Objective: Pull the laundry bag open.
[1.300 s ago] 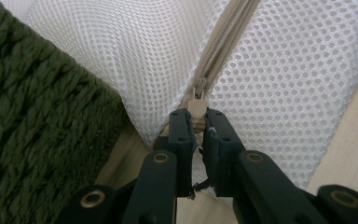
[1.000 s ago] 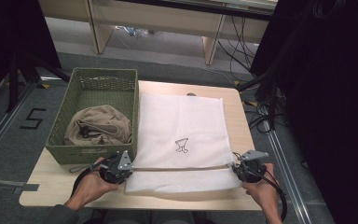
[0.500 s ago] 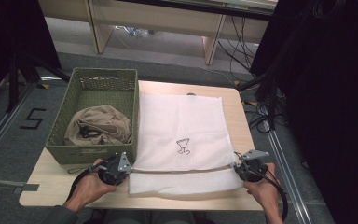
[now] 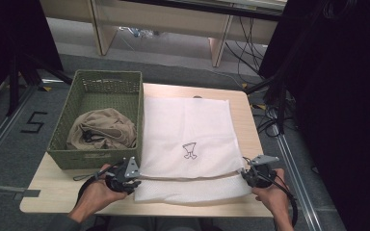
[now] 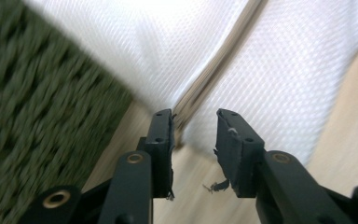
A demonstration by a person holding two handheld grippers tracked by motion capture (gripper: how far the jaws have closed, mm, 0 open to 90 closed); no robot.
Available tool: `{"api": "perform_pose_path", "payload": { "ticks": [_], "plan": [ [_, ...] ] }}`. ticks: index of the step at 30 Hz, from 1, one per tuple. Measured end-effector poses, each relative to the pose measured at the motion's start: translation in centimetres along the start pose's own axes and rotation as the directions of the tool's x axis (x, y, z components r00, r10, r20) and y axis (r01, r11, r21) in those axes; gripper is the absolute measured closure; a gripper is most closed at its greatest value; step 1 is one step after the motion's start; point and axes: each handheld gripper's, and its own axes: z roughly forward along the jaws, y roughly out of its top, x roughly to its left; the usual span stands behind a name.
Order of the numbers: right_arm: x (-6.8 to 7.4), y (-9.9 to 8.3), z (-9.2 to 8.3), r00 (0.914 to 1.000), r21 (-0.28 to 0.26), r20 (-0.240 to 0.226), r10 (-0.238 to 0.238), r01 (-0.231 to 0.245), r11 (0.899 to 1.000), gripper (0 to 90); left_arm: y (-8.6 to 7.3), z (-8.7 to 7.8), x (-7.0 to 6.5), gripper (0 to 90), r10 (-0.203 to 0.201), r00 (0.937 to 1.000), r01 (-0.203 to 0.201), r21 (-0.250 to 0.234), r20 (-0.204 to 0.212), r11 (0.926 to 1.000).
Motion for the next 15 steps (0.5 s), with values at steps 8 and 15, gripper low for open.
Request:
{"api": "perform_pose_path", "payload": {
  "ticks": [8, 15],
  "plan": [
    [0.0, 0.0, 0.0, 1.0000, -0.003, -0.008, -0.003, 0.003, 1.000, 82.3, 1.9, 0.7, -1.3, 57.4, 0.008, 0.9999, -0.008, -0.047, 0.014, 0.9988],
    [0.0, 0.0, 0.0, 1.0000, -0.006, -0.009, 0.004, -0.004, 1.000, 82.1, 3.5, 2.0, -1.5, 55.3, 0.017, 0.9998, -0.016, -0.058, 0.012, 0.9982]
  ]
}}
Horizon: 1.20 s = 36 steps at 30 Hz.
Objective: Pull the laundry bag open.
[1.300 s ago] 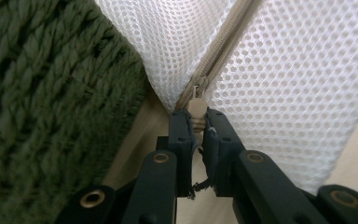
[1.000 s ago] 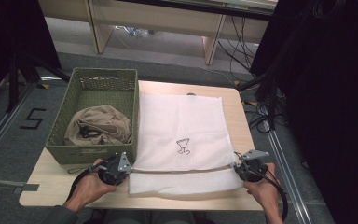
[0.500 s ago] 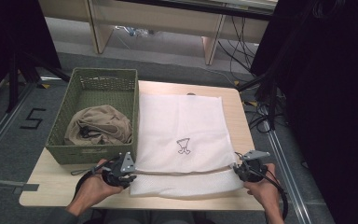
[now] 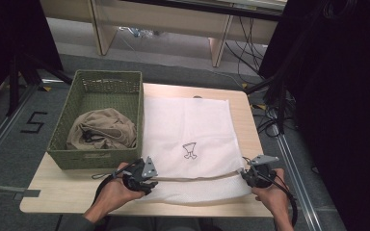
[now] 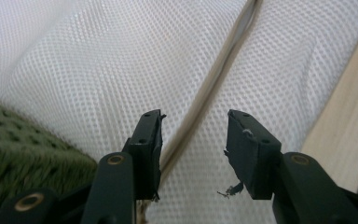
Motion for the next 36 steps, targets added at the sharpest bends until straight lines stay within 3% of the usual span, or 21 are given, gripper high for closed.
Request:
{"api": "perform_pose_path", "payload": {
  "ticks": [7, 14, 20, 23, 26, 28, 32, 35, 36],
  "plan": [
    [-0.1, 0.0, 0.1, 1.0000, 0.007, -0.003, -0.007, 0.007, 1.000, 81.5, 1.2, 1.5, 0.2, 53.4, 0.001, 1.0000, -0.001, 0.000, 0.003, 1.0000],
    [0.0, 0.0, 0.3, 1.0000, 0.008, -0.002, -0.008, 0.008, 1.000, 81.0, 1.9, 3.7, 0.7, 53.5, 0.020, 0.9994, -0.021, 0.050, 0.027, 0.9985],
    [-0.1, 0.0, 0.3, 0.9999, 0.012, -0.001, -0.013, 0.013, 1.000, 80.2, 2.4, 4.8, 0.6, 54.8, 0.031, 0.9982, -0.034, 0.062, 0.051, 0.9975],
    [-0.1, 0.0, 0.3, 1.0000, 0.008, -0.002, -0.005, 0.005, 1.000, 79.6, 2.6, 5.2, 0.6, 64.5, 0.041, 0.9968, -0.045, 0.064, 0.068, 0.9970],
    [0.0, 0.0, 0.3, 1.0000, 0.007, -0.002, -0.003, 0.003, 1.000, 78.7, 2.5, 5.4, 0.4, 80.7, 0.031, 0.9956, -0.037, 0.062, 0.088, 0.9974],
    [0.0, 0.0, 0.3, 1.0000, 0.008, 0.003, 0.001, -0.001, 1.000, 75.7, 2.4, 5.3, 0.2, 85.5, 0.060, 0.9965, -0.063, 0.047, 0.059, 0.9969],
    [-0.1, 0.1, 0.4, 0.9996, 0.000, 0.017, 0.023, -0.023, 1.000, 64.3, 2.7, 4.6, 0.5, 87.8, 0.046, 0.9983, -0.047, 0.011, 0.035, 0.9988],
    [-0.3, 0.2, 0.2, 0.9969, -0.022, 0.043, 0.066, -0.065, 0.998, 54.5, 3.1, 3.7, 0.8, 88.0, 0.035, 0.9992, -0.034, -0.026, 0.019, 0.9991],
    [-0.3, 0.3, 0.1, 0.9970, -0.037, 0.051, 0.059, -0.057, 0.998, 52.3, 3.3, 3.5, 0.8, 88.1, 0.037, 0.9992, -0.037, -0.035, 0.012, 0.9987]
  ]
}}
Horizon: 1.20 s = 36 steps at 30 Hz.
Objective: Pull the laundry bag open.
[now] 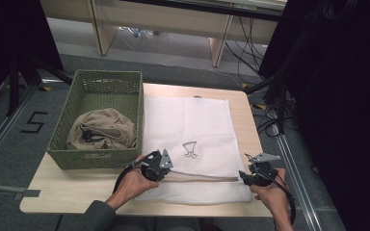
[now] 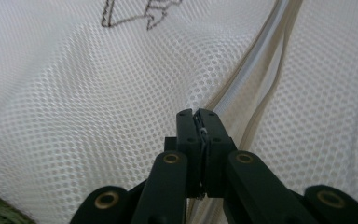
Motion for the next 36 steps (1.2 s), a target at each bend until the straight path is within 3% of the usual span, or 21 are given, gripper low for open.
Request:
{"api": "perform_pose_path", "payload": {
  "ticks": [3, 4, 8, 9, 11, 15, 16, 17, 22, 23, 24, 25, 27, 28, 29, 33, 36],
  "plan": [
    [0.3, 0.5, -0.6, 1.0000, -0.089, 0.003, 0.006, -0.005, 0.996, 49.5, 0.4, -0.6, 0.1, 88.1, 0.008, 1.0000, -0.008, -0.009, -0.005, 0.9999],
    [0.4, 0.5, -0.6, 1.0000, -0.093, 0.000, 0.007, -0.007, 0.996, 48.7, 0.5, -0.7, 0.2, 88.1, 0.006, 1.0000, -0.006, -0.013, -0.006, 0.9999],
    [1.8, 1.1, -0.2, 0.9932, -0.135, -0.114, -0.022, 0.007, 0.991, 50.4, 0.9, -1.2, 0.3, 88.2, 0.000, 1.0000, 0.000, -0.030, -0.008, 0.9996],
    [2.6, 1.5, 0.0, 0.9847, -0.172, -0.170, -0.041, 0.011, 0.985, 52.9, 1.0, -1.3, 0.3, 88.2, -0.001, 0.9999, 0.000, -0.033, -0.010, 0.9995],
    [3.7, 2.1, 0.4, 0.9698, -0.205, -0.230, -0.082, 0.034, 0.978, 53.7, 1.2, -1.6, 0.4, 88.2, -0.008, 0.9999, 0.007, -0.043, -0.011, 0.9990],
    [6.7, 3.7, 2.2, 0.9316, -0.232, -0.304, -0.200, 0.131, 0.964, 55.3, 1.6, -2.0, 0.6, 88.1, -0.014, 0.9998, 0.013, -0.061, -0.012, 0.9980],
    [7.6, 4.0, 2.6, 0.9314, -0.213, -0.301, -0.205, 0.144, 0.966, 56.0, 1.6, -2.0, 0.6, 88.1, -0.015, 0.9998, 0.014, -0.067, -0.016, 0.9976],
    [8.3, 4.5, 3.2, 0.9180, -0.221, -0.290, -0.271, 0.211, 0.952, 56.7, 1.6, -2.0, 0.7, 88.1, -0.015, 0.9998, 0.014, -0.067, -0.016, 0.9977],
    [10.7, 5.5, 4.3, 0.9075, -0.178, -0.266, -0.325, 0.285, 0.942, 62.3, 1.6, -2.1, 0.7, 88.0, -0.018, 0.9998, 0.017, -0.069, -0.011, 0.9974],
    [10.9, 5.6, 4.6, 0.8965, -0.168, -0.263, -0.356, 0.321, 0.932, 64.8, 1.6, -2.1, 0.7, 88.0, -0.017, 0.9998, 0.017, -0.071, -0.011, 0.9973],
    [11.1, 5.7, 4.7, 0.8957, -0.170, -0.260, -0.361, 0.325, 0.930, 68.9, 1.6, -2.1, 0.7, 87.9, -0.018, 0.9998, 0.017, -0.072, -0.009, 0.9973],
    [11.1, 5.8, 4.8, 0.8894, -0.187, -0.254, -0.380, 0.341, 0.921, 72.3, 1.6, -2.2, 0.7, 87.8, -0.019, 0.9998, 0.018, -0.072, -0.008, 0.9972],
    [10.9, 6.0, 4.8, 0.8865, -0.189, -0.262, -0.381, 0.340, 0.921, 76.0, 1.5, -2.2, 0.8, 87.9, -0.027, 0.9996, 0.027, -0.077, -0.003, 0.9966],
    [10.8, 6.0, 4.9, 0.8876, -0.186, -0.252, -0.385, 0.346, 0.920, 78.2, 1.5, -2.2, 0.8, 88.6, -0.031, 0.9995, 0.031, -0.080, -0.004, 0.9963],
    [10.8, 6.0, 4.8, 0.8936, -0.179, -0.256, -0.369, 0.331, 0.927, 80.9, 1.5, -2.2, 0.8, 88.8, -0.031, 0.9995, 0.031, -0.082, -0.006, 0.9962],
    [10.5, 6.1, 4.7, 0.8975, -0.184, -0.256, -0.359, 0.320, 0.930, 84.8, 1.4, -2.4, 1.1, 84.8, -0.052, 0.9986, 0.052, -0.081, 0.007, 0.9953],
    [10.5, 6.4, 4.9, 0.9018, -0.187, -0.247, -0.355, 0.315, 0.931, 85.9, 1.2, -3.0, 1.2, 73.2, -0.081, 0.9965, 0.082, -0.087, 0.022, 0.9928]
  ]
}}
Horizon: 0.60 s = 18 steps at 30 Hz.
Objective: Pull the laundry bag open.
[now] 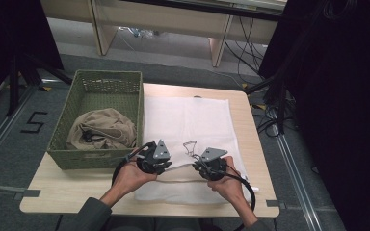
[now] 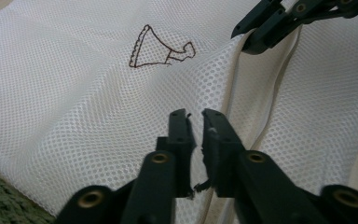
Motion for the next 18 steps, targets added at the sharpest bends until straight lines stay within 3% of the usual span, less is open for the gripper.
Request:
{"api": "perform_pose_path", "payload": {
  "ticks": [2, 4, 5, 8, 11, 18],
  "plan": [
    [-0.2, 0.1, 0.1, 1.0000, 0.003, 0.000, -0.005, 0.005, 1.000, 85.9, -0.2, -0.5, 0.1, 65.2, -0.019, 0.9998, 0.019, -0.003, 0.010, 0.9998],
    [-0.3, 0.3, 0.2, 0.9995, -0.012, 0.003, 0.031, -0.031, 0.999, 85.8, -0.4, -0.8, 0.2, 59.1, -0.023, 0.9997, 0.023, 0.002, 0.001, 0.9997],
    [-0.5, 0.5, 0.2, 0.9998, -0.015, 0.004, 0.019, -0.019, 1.000, 85.8, -0.6, -1.0, 0.2, 57.1, -0.029, 0.9996, 0.029, 0.007, 0.001, 0.9996],
    [-0.9, 0.7, 0.3, 0.9991, -0.024, 0.012, 0.042, -0.041, 0.999, 85.9, -0.9, -1.6, 0.3, 53.5, -0.053, 0.9986, 0.053, 0.010, -0.002, 0.9985],
    [-1.2, 1.0, 0.5, 0.9995, -0.024, 0.011, 0.029, -0.028, 0.999, 86.2, -0.9, -2.1, 0.2, 48.0, -0.070, 0.9975, 0.070, 0.010, -0.008, 0.9975],
    [-1.5, 1.7, -0.1, 0.9994, -0.054, 0.012, 0.033, -0.032, 0.998, 86.5, -0.3, -4.0, 0.5, 41.9, -0.079, 0.9967, 0.079, -0.012, -0.014, 0.9968]
  ]
}}
